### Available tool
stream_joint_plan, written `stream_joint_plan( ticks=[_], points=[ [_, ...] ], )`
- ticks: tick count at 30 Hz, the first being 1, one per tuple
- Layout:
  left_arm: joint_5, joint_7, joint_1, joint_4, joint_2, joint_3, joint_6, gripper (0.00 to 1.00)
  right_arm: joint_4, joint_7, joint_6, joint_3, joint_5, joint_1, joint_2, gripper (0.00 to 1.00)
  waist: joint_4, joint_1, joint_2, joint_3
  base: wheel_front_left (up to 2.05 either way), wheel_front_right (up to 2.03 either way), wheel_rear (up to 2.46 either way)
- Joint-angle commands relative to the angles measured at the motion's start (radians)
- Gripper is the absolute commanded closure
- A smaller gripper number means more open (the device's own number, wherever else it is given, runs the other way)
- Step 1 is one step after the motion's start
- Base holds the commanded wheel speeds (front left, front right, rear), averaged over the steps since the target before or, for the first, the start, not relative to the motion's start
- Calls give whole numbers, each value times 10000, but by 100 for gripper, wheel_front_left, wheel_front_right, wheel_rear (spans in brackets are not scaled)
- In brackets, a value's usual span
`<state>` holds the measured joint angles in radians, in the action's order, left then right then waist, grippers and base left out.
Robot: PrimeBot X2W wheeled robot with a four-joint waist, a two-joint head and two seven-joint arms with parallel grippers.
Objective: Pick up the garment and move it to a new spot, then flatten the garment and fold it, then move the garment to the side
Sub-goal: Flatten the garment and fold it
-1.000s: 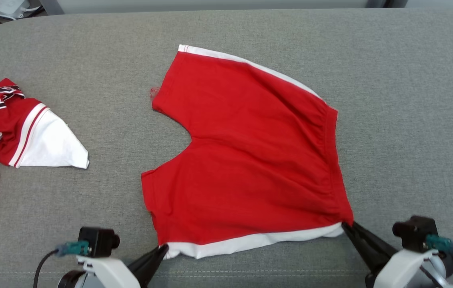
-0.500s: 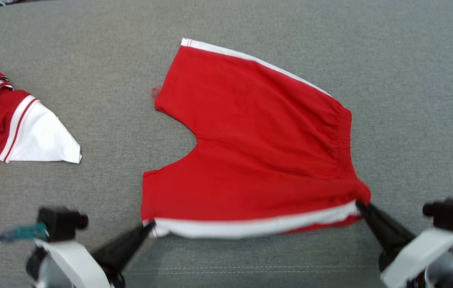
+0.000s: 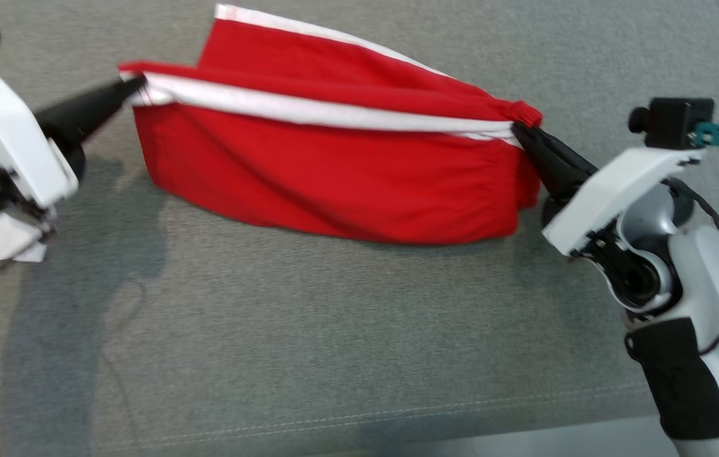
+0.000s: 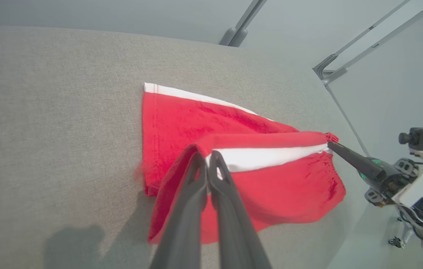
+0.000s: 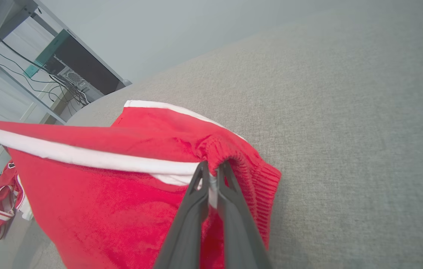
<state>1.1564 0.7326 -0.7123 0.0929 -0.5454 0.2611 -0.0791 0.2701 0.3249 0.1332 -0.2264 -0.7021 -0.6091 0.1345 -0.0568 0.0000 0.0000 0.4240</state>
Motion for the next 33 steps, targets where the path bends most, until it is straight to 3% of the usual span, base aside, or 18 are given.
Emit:
stream_joint_plan(
  ticks=[1, 9, 18, 19, 20, 21, 22, 23, 29, 33],
  points=[
    [-5, 52, -678, 71, -421, -431, -45, 100, -34, -104, -25, -211, 9, -257, -97, 100, -466, 0, 0, 436, 0, 0, 0],
    [-291, 174, -2965, 2924, -330, -320, -175, 100, 1689, -1152, -25, -1343, -612, -1824, -674, 100, -1493, 0, 0, 1217, 0, 0, 0],
    [-776, -552, -4032, 4758, -330, 88, -463, 100, 2840, -2370, -25, -2670, -1857, -2904, -823, 100, -1920, 0, 0, 1569, 0, 0, 0],
    [-849, -676, -4095, 4834, -347, 157, -477, 100, 2886, -2499, -25, -2788, -1975, -2974, -826, 87, -1930, 0, 0, 1579, 0, 0, 0],
    [-874, -757, -4141, 4920, -345, 217, -488, 100, 2925, -2635, -25, -2900, -2086, -3030, -829, 62, -1939, 0, 0, 1581, 0, 0, 0],
    [-875, -810, -4183, 4989, -337, 274, -495, 93, 2963, -2738, -25, -3022, -2192, -3073, -831, 21, -1941, 0, 0, 1583, 0, 0, 0],
    [-956, -902, -4230, 5026, -362, 364, -501, 46, 2975, -2864, -25, -3130, -2288, -3106, -832, 0, -1929, 0, 0, 1583, 0, 0, 0],
    [-1052, -1013, -4270, 5020, -402, 470, -505, 0, 2997, -2991, -25, -3219, -2366, -3122, -832, 0, -1914, 0, 0, 1584, 0, 0, 0],
    [-1292, -2113, -4089, 4090, -679, 1147, -513, 0, 3004, -4084, -25, -3629, -2275, -2891, -448, 0, -1685, 0, 0, 1463, 0, 0, 0],
    [-1974, -3539, -3504, 3554, -1092, 1395, -514, 0, 2869, -4986, -25, -3721, -1842, -2372, -70, 0, -1476, 0, 0, 1253, 0, 0, 0]
  ],
)
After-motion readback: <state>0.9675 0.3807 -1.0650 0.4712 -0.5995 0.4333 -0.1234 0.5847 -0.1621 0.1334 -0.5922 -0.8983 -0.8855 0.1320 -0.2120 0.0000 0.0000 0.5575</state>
